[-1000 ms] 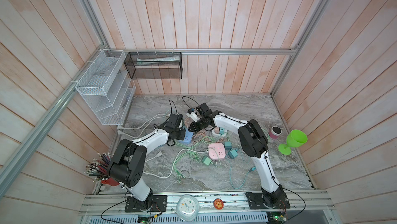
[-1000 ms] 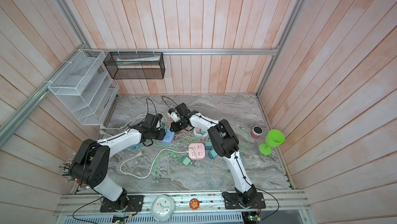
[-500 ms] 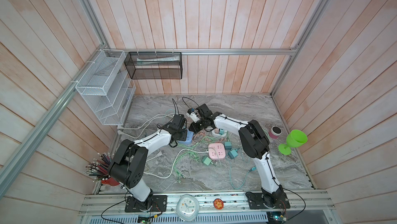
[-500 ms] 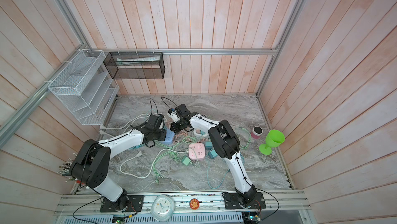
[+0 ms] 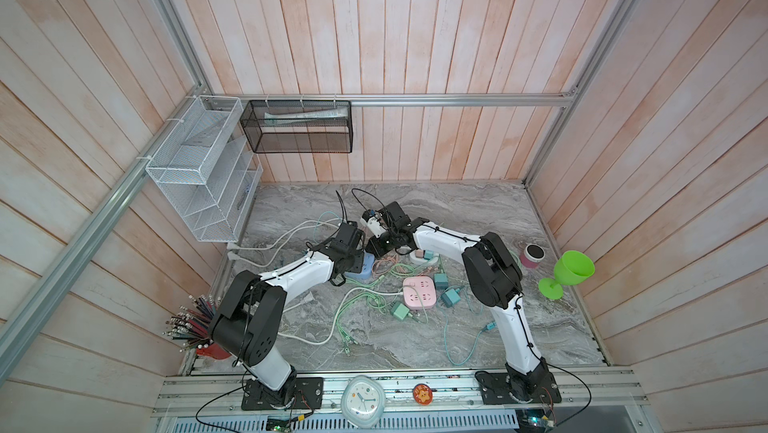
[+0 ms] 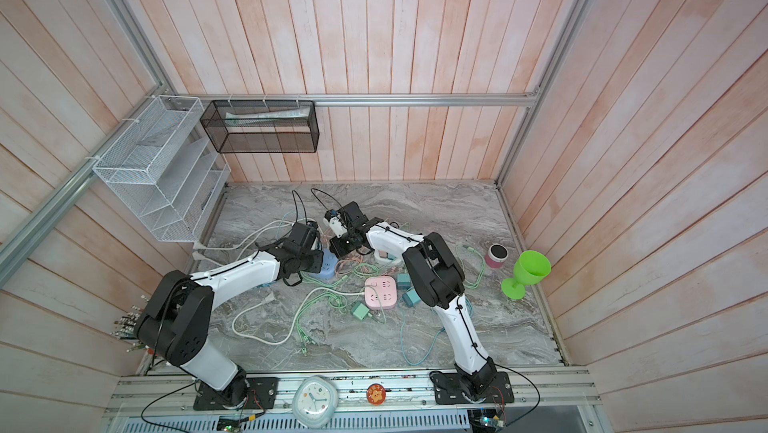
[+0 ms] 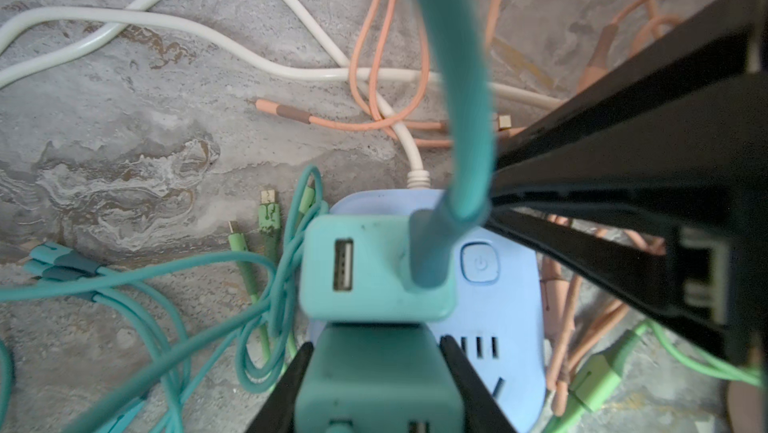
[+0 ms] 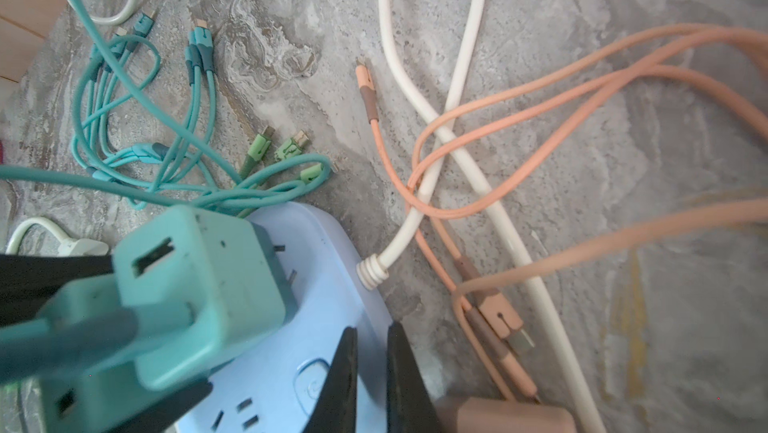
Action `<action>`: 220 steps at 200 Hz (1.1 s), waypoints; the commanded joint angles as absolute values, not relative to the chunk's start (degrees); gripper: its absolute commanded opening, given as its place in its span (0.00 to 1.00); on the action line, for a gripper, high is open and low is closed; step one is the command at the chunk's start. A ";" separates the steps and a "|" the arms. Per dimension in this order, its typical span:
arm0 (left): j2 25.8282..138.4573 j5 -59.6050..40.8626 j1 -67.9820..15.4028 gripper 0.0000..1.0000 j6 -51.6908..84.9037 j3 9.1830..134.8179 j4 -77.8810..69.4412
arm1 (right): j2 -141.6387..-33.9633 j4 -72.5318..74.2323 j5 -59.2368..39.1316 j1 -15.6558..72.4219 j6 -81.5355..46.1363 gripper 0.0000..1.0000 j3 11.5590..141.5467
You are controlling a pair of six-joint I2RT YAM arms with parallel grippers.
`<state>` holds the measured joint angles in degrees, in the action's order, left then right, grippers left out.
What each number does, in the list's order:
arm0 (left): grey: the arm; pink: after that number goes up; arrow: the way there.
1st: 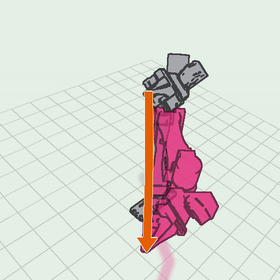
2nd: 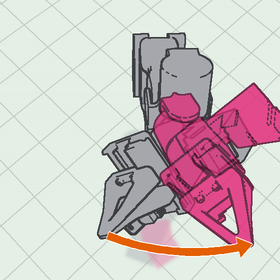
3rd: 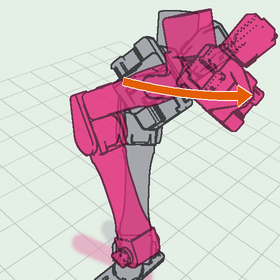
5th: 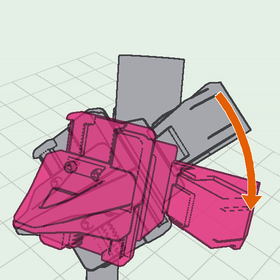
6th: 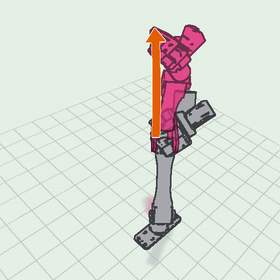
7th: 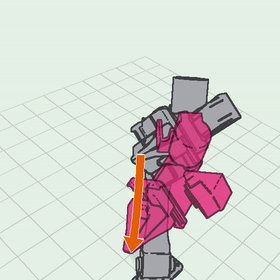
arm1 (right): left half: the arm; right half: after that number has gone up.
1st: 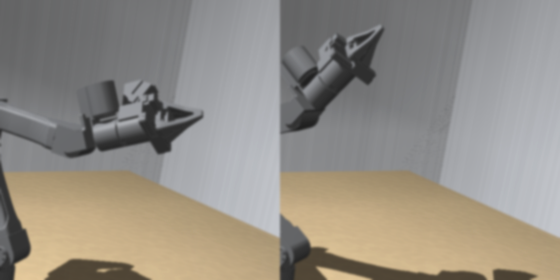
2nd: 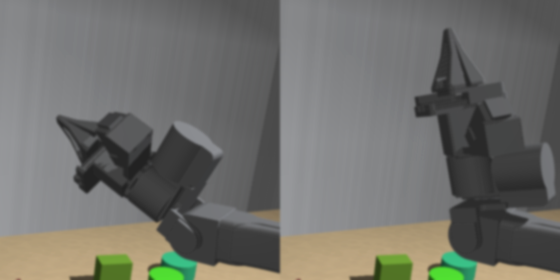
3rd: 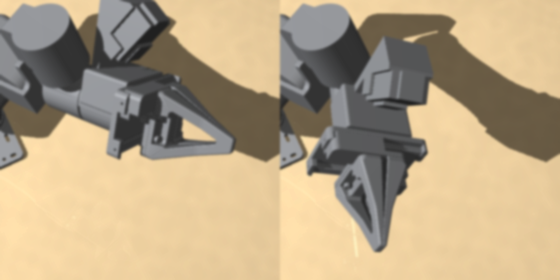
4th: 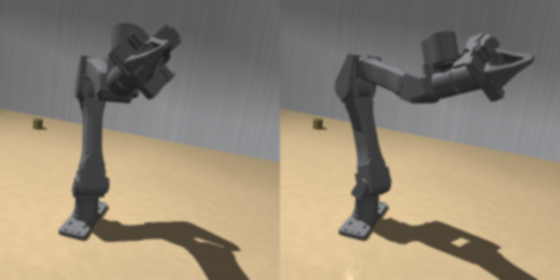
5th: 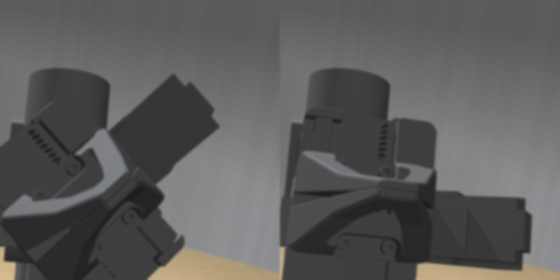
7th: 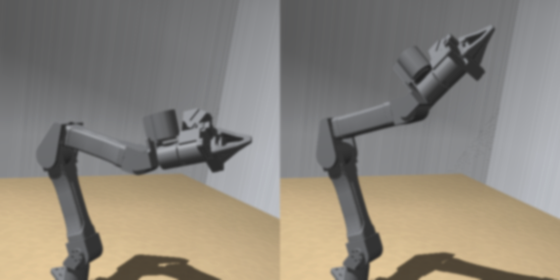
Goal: Pull the plug off the socket
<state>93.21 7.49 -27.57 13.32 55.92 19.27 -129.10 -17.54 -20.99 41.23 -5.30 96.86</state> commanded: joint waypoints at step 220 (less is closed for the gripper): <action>98.04 4.93 -25.95 0.08 18.59 58.99 16.67 | -120.54 -19.85 -23.65 38.50 -10.90 0.59 89.86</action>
